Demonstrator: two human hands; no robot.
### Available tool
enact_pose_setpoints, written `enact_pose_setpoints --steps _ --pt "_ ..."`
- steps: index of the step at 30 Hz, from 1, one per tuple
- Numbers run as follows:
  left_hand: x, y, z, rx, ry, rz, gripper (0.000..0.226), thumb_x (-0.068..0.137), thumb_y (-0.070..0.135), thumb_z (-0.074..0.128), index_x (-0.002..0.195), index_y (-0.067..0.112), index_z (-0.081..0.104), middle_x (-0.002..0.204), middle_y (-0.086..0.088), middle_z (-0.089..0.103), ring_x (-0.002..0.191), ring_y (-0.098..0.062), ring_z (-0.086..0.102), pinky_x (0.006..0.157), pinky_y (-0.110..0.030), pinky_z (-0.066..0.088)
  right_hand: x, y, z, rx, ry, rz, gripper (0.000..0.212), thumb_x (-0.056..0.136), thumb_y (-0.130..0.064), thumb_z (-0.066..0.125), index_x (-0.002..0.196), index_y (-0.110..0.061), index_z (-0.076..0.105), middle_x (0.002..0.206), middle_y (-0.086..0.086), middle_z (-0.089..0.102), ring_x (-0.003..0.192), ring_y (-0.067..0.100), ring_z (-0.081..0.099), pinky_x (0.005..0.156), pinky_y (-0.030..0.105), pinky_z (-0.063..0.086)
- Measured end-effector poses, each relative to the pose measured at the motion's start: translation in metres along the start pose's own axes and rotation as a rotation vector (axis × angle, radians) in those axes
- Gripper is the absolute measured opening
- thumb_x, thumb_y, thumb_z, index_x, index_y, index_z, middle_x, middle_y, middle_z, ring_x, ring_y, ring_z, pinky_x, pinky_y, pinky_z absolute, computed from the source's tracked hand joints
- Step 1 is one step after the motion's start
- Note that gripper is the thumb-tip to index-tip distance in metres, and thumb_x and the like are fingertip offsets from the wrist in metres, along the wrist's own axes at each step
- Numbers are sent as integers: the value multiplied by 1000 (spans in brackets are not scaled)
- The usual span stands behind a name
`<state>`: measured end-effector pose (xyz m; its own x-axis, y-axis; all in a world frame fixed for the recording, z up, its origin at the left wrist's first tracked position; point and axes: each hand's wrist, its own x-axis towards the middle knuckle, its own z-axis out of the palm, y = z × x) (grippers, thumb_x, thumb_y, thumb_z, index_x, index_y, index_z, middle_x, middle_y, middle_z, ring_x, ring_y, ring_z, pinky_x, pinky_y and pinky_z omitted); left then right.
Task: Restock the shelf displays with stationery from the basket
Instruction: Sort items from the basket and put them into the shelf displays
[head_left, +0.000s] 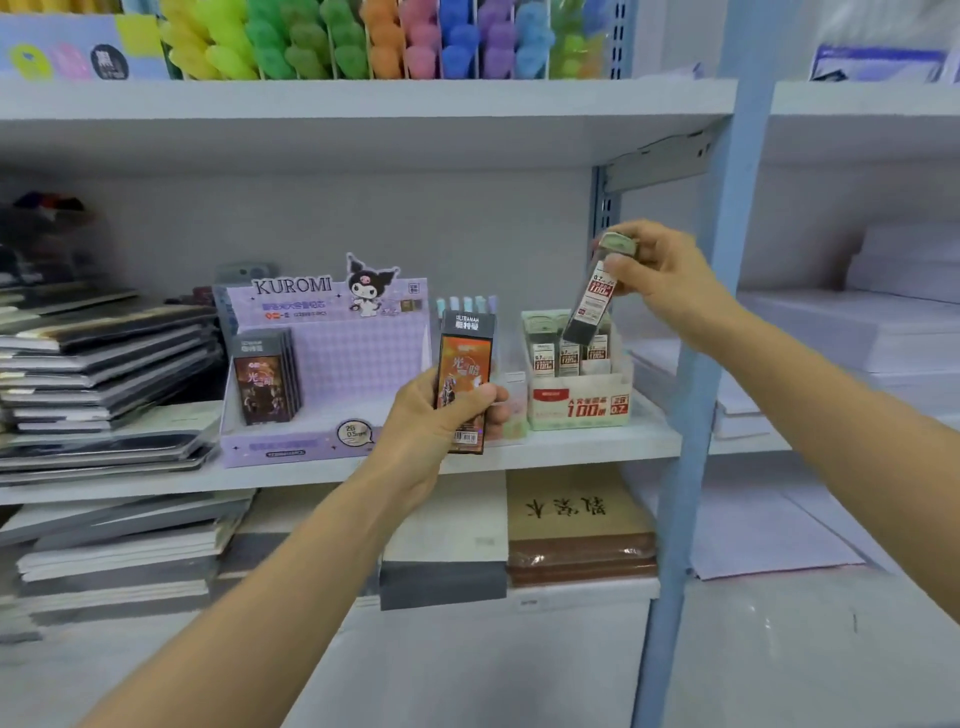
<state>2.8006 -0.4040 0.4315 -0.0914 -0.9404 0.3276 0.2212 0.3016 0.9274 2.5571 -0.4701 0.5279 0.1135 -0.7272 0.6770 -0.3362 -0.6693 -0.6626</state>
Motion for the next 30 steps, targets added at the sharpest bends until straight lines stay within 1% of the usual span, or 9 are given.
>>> enact_pose_setpoints --steps 4,8,12,16,19,22,24,26,30 --pt "6 -7 7 45 7 -7 23 88 10 67 109 4 62 92 -8 76 75 -17 71 68 -27 57 -1 21 5 -130 -18 36 19 95 -8 55 101 -24 62 96 -9 65 91 15 64 89 36 54" --pt "9 -11 8 55 16 -11 21 85 10 69 105 6 64 93 -9 76 74 -16 71 66 -25 57 0 38 18 -208 -29 90 20 96 -10 56 113 -14 64 109 2 66 101 19 63 90 36 54" --pt "11 -12 5 60 9 -27 33 80 15 74 109 5 63 97 -10 76 79 -20 73 69 -28 59 5 46 26 -268 -66 115 25 94 -10 60 118 -17 63 112 3 64 91 11 60 71 17 52" --pt "11 -12 3 44 1 -36 49 69 23 78 112 6 61 98 -9 76 80 -21 74 68 -27 59 5 51 31 -267 -34 123 21 88 -6 66 103 -18 57 99 2 62 80 9 61 67 20 55" --pt "10 -14 3 44 0 -38 54 67 25 78 113 4 61 99 -9 76 81 -22 74 68 -27 59 3 59 37 -391 -44 96 16 85 -6 69 94 -17 60 100 1 61 85 12 60 79 27 56" --pt "7 -14 3 39 0 -45 54 67 25 79 113 4 61 99 -9 76 81 -23 74 67 -26 58 3 60 40 -478 20 92 21 87 -12 69 107 -15 65 113 1 49 95 14 52 85 26 50" --pt "5 -13 3 36 -3 -50 49 71 22 78 114 5 61 99 -9 76 81 -23 74 66 -25 58 0 53 40 -442 94 63 27 89 -19 66 116 -19 63 114 -2 45 95 11 48 84 22 44" --pt "4 -12 2 29 0 -52 40 78 15 75 114 4 60 99 -9 76 81 -23 74 66 -26 58 -8 37 42 -331 128 -17 21 93 -26 61 114 -23 63 111 -6 54 88 6 54 81 20 46" --pt "1 -8 5 38 14 -25 36 82 9 73 114 3 61 98 -10 76 79 -23 74 69 -28 60 -31 -4 63 38 -189 -16 29 94 -34 58 121 -24 60 104 -5 70 83 5 67 72 21 55"
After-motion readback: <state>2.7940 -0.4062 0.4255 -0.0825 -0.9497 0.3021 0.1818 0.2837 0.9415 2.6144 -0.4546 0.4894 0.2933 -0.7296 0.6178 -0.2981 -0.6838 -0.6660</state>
